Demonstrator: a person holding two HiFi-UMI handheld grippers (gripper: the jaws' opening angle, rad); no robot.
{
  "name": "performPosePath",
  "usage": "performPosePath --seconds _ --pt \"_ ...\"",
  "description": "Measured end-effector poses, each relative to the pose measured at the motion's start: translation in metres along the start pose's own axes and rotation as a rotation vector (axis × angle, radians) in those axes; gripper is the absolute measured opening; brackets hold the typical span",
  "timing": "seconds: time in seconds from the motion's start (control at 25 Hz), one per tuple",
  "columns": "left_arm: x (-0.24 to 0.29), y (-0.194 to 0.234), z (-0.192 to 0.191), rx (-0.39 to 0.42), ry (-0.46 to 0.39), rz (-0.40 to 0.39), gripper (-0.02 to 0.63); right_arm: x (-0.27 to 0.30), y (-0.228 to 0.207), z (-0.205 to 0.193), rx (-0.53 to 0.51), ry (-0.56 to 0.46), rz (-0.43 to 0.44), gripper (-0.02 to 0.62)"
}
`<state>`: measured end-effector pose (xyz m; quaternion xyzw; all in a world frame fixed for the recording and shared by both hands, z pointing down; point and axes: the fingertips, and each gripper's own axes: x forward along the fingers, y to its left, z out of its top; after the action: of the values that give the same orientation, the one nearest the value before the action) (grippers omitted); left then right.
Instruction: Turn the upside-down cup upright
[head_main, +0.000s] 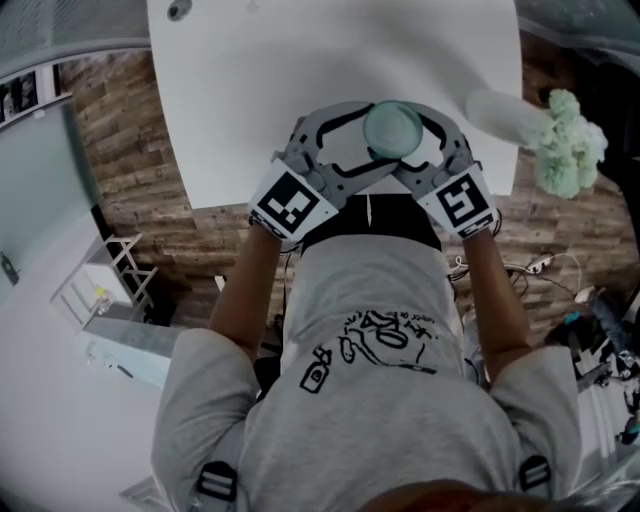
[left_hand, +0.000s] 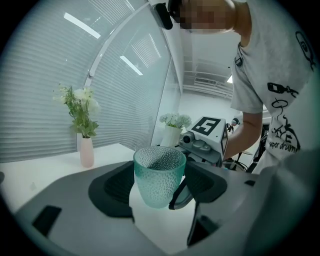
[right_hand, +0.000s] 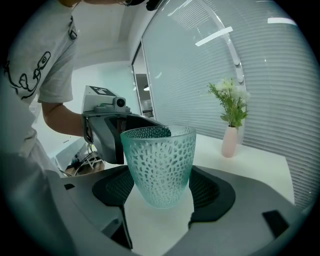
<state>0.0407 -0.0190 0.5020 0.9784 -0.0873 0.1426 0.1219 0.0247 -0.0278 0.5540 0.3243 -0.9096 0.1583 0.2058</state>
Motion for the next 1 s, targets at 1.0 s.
performPosePath --seconds 1.0 --pt "0.024 0.011 -0.055 0.067 0.055 0.013 0.321 0.027 -0.013 -0.056 0.004 0.061 0.003 0.345"
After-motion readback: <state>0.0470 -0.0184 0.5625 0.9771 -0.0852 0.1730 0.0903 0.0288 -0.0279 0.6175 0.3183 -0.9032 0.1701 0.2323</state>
